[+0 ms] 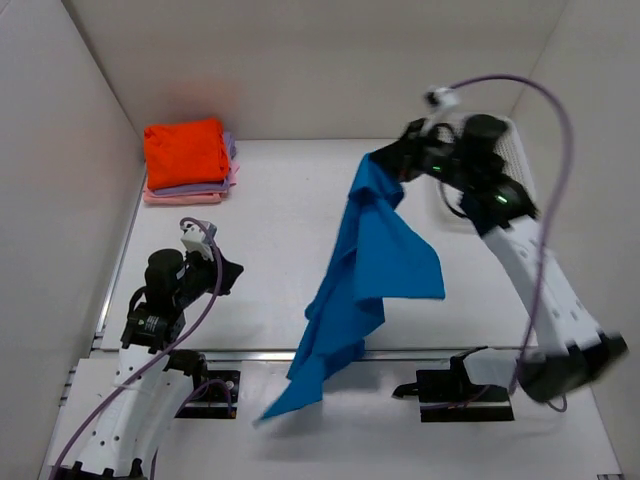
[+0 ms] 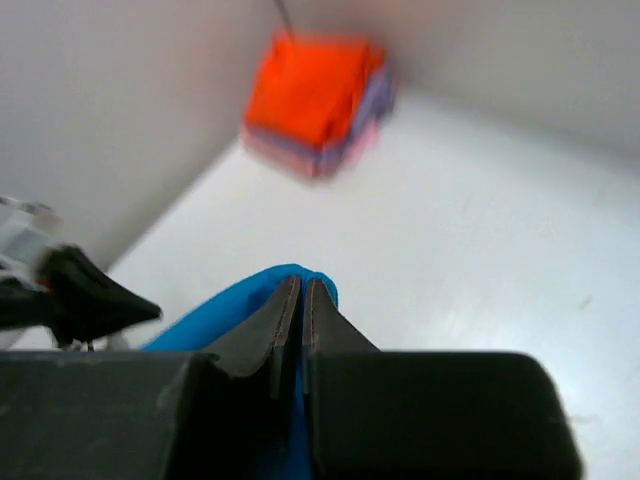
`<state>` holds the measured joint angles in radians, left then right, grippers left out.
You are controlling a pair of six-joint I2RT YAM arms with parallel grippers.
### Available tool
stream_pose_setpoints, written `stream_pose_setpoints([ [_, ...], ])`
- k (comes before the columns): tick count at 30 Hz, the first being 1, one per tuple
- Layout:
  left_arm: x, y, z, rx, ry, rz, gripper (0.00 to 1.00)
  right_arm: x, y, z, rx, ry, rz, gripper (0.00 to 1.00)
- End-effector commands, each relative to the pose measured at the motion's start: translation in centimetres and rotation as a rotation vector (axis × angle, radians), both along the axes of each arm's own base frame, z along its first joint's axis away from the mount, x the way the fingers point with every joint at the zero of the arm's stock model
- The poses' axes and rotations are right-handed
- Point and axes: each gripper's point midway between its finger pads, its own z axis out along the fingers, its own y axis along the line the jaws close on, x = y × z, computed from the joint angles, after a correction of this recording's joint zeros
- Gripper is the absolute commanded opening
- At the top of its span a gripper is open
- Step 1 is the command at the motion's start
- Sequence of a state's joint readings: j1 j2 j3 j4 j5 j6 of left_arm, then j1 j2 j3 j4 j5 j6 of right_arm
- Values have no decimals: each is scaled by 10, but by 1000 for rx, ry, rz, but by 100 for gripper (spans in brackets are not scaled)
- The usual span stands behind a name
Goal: Fold and stack the t-shirts
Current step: Move the tshirt to the center of the board, then flatten out the tshirt
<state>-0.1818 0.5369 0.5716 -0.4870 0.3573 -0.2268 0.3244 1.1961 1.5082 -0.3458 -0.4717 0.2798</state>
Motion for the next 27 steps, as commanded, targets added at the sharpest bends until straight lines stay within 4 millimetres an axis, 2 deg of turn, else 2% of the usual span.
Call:
stream_pose_setpoints([
  [1, -4, 1, 14, -8, -14, 23, 9, 35, 52, -91, -128, 229, 83, 0],
  [2, -4, 1, 14, -8, -16, 19, 9, 47, 63, -125, -193, 304, 82, 2],
  [3, -5, 0, 17, -15, -24, 16, 11, 64, 64, -144, -242, 354, 38, 15],
  [4, -6, -2, 13, -21, -4, 9, 16, 74, 59, -144, -259, 361, -25, 23],
  [5, -7, -5, 11, -25, -1, -8, 22, 82, 55, -158, -272, 399, -49, 41],
  [6, -9, -6, 8, -34, 17, -10, 32, 90, 46, -158, -264, 404, -87, 52],
  [8, -14, -12, -5, -55, 58, -42, 39, 91, 34, -173, -254, 445, -124, 64],
  [9, -15, -11, -13, -54, 80, -33, 41, 88, 30, -167, -230, 443, -117, 65],
  [11, -18, -13, -33, -63, 143, -35, 49, 78, 18, -192, -232, 514, -111, 65],
  [12, -18, -15, -39, -66, 164, -37, 50, 71, 14, -194, -239, 523, -114, 64],
  [14, -19, -21, -54, -76, 213, -48, 53, 54, 6, -229, -296, 585, -123, 64],
  [15, -20, -25, -58, -73, 231, -60, 55, 51, 2, -238, -305, 601, -133, 65],
  [17, -19, -28, -69, -71, 278, -43, 59, 38, -14, -277, -356, 678, -177, 66],
  [20, -15, -29, -84, -66, 320, -19, 58, 26, -35, -319, -407, 767, -233, 68],
  [22, -11, -30, -88, -74, 310, -22, 53, 17, -40, -340, -452, 807, -241, 74],
  [27, -11, -35, -115, -45, 357, -34, 57, 9, -51, -373, -554, 864, -298, 77],
])
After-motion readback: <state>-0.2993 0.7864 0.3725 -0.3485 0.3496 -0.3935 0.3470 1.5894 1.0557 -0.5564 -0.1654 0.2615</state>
